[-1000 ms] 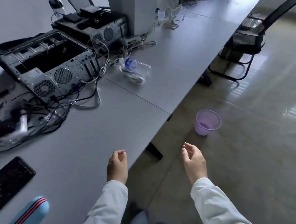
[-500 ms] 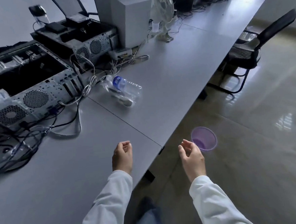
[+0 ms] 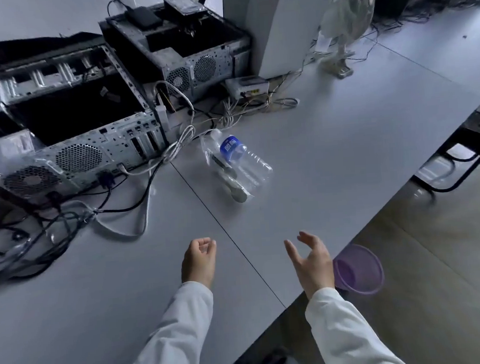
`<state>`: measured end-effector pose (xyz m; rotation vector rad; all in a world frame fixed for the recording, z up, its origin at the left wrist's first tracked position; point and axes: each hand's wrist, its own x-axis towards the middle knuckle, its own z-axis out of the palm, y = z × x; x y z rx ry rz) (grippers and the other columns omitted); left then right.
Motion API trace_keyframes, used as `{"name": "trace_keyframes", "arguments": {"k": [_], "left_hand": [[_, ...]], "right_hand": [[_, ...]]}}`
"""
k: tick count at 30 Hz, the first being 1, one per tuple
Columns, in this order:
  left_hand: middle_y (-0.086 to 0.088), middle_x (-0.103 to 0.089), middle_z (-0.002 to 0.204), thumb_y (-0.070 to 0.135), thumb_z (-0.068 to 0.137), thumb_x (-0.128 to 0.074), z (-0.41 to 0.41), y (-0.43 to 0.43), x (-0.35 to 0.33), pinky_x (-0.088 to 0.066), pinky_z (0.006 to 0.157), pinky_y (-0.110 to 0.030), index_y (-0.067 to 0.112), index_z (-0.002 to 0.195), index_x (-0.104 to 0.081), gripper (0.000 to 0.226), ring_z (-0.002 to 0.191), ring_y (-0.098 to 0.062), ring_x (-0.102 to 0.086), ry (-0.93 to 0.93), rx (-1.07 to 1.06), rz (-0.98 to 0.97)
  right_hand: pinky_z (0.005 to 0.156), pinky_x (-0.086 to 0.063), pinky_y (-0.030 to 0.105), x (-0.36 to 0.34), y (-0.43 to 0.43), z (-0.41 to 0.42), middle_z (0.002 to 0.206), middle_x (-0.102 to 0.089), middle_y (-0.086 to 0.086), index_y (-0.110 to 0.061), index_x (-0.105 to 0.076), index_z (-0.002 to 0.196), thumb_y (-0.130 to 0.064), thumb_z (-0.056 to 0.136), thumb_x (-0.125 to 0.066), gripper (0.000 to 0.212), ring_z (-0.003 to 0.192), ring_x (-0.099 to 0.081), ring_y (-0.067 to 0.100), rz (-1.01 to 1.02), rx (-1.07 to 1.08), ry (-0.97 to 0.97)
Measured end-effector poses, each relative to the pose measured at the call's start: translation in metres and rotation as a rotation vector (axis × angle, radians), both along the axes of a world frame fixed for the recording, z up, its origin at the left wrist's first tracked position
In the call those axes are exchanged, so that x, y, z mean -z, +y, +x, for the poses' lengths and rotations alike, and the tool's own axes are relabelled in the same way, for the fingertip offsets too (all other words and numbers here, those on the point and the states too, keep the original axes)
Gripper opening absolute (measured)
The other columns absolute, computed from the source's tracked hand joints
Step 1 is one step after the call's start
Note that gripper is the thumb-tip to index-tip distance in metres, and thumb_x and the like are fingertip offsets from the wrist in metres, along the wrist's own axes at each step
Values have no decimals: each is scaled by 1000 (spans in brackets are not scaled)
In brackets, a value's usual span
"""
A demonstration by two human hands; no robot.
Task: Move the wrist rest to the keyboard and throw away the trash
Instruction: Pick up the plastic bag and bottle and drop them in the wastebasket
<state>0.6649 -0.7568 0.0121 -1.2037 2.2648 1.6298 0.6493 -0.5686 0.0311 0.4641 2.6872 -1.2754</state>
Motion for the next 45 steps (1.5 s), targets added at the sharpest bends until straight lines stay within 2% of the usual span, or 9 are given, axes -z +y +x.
{"name": "trace_keyframes", "arguments": {"k": [7,13,19,29,32,34,37,42,45], "left_hand": [[-14,-61,126,22,89,-52,-45,0,11,-35,83,-22,2,115,-54,33,115,-27,-57,-47,-163,18],[-10,-62,126,28,86,-55,-110,17,18,-37,86,-24,6,116,-54,37,115,-26,-58,-70,-329,12],[-9,-59,130,33,82,-61,-175,22,23,-39,94,-28,9,125,-48,52,119,-24,-55,-80,-425,0],[-10,-58,129,33,74,-70,-225,20,43,-41,96,-31,10,127,-45,63,118,-26,-55,-143,-450,-60],[-12,-58,126,30,69,-74,-232,24,47,-43,98,-35,9,125,-46,66,116,-28,-55,-154,-462,-102],[-13,-58,123,30,66,-76,-236,26,48,-43,99,-38,8,123,-48,67,116,-30,-55,-156,-462,-135],[-14,-58,122,32,64,-76,-242,31,49,-42,99,-40,8,120,-48,67,116,-32,-52,-169,-449,-172],[-17,-45,134,40,63,-77,-250,40,48,-32,105,-37,12,134,-36,87,129,-32,-38,-252,-409,-244],[-17,-39,138,41,61,-78,-256,45,49,-31,106,-38,14,138,-31,93,132,-33,-31,-279,-403,-266]], "right_hand": [[104,-31,31,15,-12,-94,125,-58,14,-4,-53,122,-33,74,-71,59,122,-48,28,-7,-90,-23],[105,-25,29,27,-22,-188,134,-49,12,-9,-46,130,-40,72,-70,70,130,-37,26,-3,-224,-84],[108,-28,32,41,-32,-249,134,-48,11,-12,-43,132,-45,69,-72,76,130,-38,25,-14,-386,-160],[105,-31,33,61,-49,-290,126,-58,8,-14,-40,134,-49,70,-69,78,125,-41,28,20,-598,-332],[104,-35,36,67,-46,-295,116,-64,7,-16,-47,129,-49,69,-69,72,121,-47,29,0,-599,-354],[99,-42,39,69,-42,-297,102,-66,3,-19,-53,121,-53,65,-70,68,115,-53,29,-17,-581,-370],[93,-46,38,67,-33,-298,97,-69,0,-23,-59,112,-64,51,-67,74,108,-57,28,-38,-542,-388],[94,-44,36,62,-10,-298,99,-71,2,-23,-61,108,-58,53,-65,65,105,-59,24,-77,-513,-381],[90,-46,33,64,1,-297,100,-71,4,-23,-61,105,-47,61,-76,52,103,-61,22,-141,-482,-383]]}}
